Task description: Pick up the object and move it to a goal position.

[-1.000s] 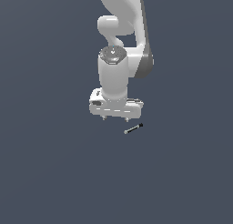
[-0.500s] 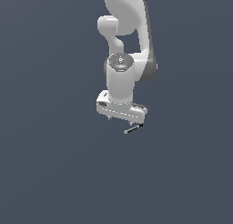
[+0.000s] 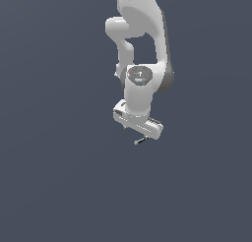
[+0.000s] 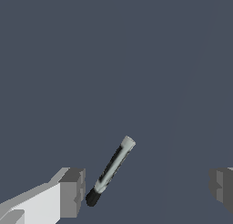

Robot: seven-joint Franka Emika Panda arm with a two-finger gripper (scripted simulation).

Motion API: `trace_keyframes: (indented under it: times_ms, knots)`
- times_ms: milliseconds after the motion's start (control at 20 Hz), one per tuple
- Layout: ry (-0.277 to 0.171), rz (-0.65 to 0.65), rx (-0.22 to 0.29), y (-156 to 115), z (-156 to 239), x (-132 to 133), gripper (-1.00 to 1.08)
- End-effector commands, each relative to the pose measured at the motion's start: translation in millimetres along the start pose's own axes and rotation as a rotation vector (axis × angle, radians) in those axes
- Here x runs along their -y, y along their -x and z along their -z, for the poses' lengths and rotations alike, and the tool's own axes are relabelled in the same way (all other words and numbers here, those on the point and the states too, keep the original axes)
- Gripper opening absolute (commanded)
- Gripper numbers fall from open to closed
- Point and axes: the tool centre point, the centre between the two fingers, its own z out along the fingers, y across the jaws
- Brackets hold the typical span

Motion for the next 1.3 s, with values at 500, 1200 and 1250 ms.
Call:
trace_keyframes:
  times_ms: [500,1200,1250]
  knots:
    - [0.013,-0.291,0.004,26.4,-33.1,18.2,1.0]
    - [0.027,-0.537,0.0,49.3,-59.8,30.2,1.0]
    - [0.027,-0.546,0.0,50.2,-60.8,30.6,1.0]
